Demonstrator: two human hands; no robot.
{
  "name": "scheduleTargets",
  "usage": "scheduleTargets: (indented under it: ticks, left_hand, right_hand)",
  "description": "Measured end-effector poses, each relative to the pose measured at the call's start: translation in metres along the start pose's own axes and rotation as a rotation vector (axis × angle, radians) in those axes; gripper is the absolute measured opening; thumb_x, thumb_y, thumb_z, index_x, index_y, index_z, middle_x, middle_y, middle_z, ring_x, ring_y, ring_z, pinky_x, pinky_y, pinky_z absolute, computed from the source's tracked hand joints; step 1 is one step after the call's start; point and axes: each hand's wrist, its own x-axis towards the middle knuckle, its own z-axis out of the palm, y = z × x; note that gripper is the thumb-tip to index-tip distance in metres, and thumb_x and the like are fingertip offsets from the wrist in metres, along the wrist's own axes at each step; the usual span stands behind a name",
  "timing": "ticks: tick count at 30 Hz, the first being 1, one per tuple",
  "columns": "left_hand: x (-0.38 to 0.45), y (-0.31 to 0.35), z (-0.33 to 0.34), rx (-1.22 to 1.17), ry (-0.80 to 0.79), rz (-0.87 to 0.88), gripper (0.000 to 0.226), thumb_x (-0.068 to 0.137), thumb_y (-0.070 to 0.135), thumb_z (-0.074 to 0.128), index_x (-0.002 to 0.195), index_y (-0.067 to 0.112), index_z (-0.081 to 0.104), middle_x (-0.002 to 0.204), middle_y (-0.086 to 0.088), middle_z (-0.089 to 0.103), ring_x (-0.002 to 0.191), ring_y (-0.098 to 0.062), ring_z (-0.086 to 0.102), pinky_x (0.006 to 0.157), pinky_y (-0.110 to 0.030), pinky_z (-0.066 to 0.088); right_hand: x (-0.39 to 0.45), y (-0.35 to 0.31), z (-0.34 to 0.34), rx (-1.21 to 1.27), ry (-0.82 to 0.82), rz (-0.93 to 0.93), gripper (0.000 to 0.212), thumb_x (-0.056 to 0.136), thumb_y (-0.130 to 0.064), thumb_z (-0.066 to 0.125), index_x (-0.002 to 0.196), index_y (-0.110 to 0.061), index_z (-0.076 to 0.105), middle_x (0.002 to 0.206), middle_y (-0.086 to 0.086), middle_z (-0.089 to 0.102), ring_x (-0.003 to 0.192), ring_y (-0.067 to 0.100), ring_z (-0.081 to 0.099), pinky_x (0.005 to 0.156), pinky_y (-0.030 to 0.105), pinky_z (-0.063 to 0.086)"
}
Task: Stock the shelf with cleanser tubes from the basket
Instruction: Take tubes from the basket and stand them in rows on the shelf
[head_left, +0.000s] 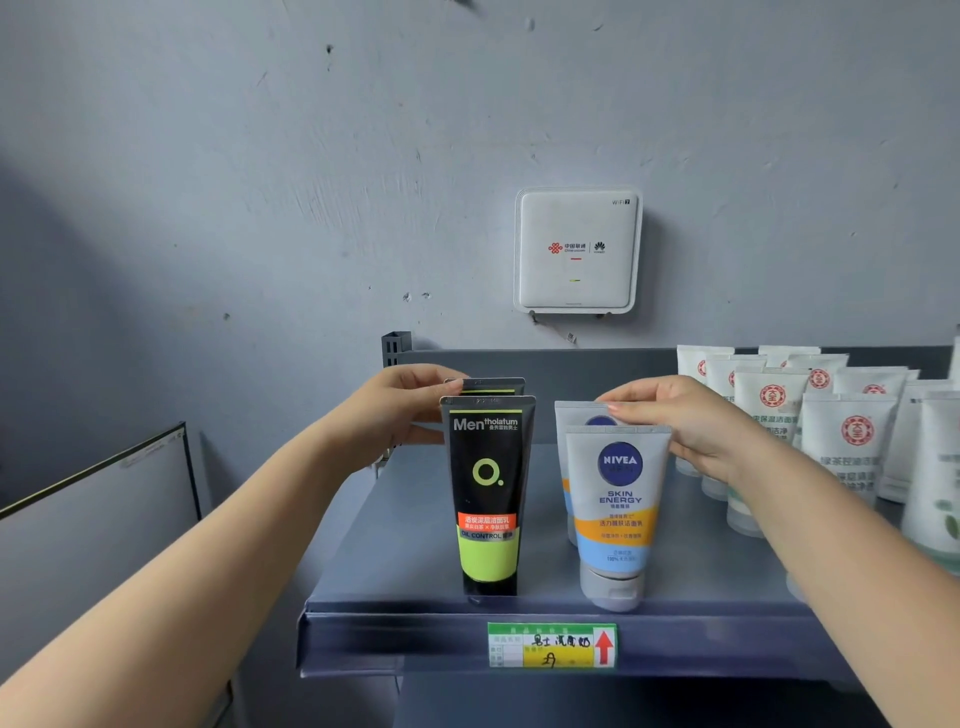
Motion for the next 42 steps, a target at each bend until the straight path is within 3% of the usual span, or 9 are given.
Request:
scheduleTargets:
  ticks: [16,26,31,37,42]
  left_hand:
    - [-0.004,0.005,0.0,-0.008,-0.01,-0.067,0.017,0.093,0.016,0.049,0.087,0.01,0.063,0.067,0.005,0.07,0.06,-0.006,0.066,0.053,-0.022,0.054]
    - [-0.007,0.007,0.002,0.015,-0.021,-0.062,0.017,0.093,0.014,0.05,0.086,0.012,0.065,0.067,0.007,0.069,0.06,-0.004,0.065,0.053,-0.021,0.054]
    - [-0.005,0.004,0.007,0.155,0.107,0.042,0.027,0.083,-0.011,0.057,0.085,0.013,0.069,0.063,0.008,0.071,0.056,-0.003,0.065,0.049,-0.015,0.05]
    - [0.007,0.004,0.007,0.199,0.222,0.024,0.015,0.084,-0.001,0.063,0.093,0.009,0.07,0.07,-0.004,0.068,0.061,-0.013,0.065,0.046,-0.018,0.049]
    - [0.005,0.001,0.003,0.107,0.205,-0.013,0.017,0.085,-0.003,0.06,0.082,0.011,0.067,0.056,0.006,0.068,0.051,-0.006,0.065,0.043,-0.017,0.049]
  right_hand:
    - [-0.003,-0.003,-0.002,-0.006,-0.002,0.027,0.013,0.086,-0.005,0.06,0.084,-0.013,0.07,0.07,-0.002,0.073,0.066,0.008,0.067,0.06,0.017,0.055]
    - [-0.007,-0.003,0.0,0.011,-0.004,0.018,0.015,0.087,-0.004,0.059,0.081,-0.013,0.069,0.065,-0.005,0.072,0.06,0.005,0.066,0.059,0.017,0.055]
    - [-0.004,-0.003,0.003,-0.031,0.031,-0.05,0.015,0.085,-0.003,0.062,0.079,-0.014,0.07,0.063,-0.006,0.072,0.059,0.005,0.066,0.056,0.015,0.054]
    - [0.004,-0.005,0.001,-0.032,0.048,-0.004,0.012,0.085,-0.004,0.062,0.084,-0.013,0.07,0.064,-0.006,0.072,0.057,0.002,0.067,0.054,0.014,0.053]
    - [0.008,-0.001,0.001,0.003,0.064,0.02,0.013,0.086,-0.002,0.061,0.084,-0.013,0.069,0.062,-0.006,0.072,0.056,0.002,0.067,0.055,0.014,0.054]
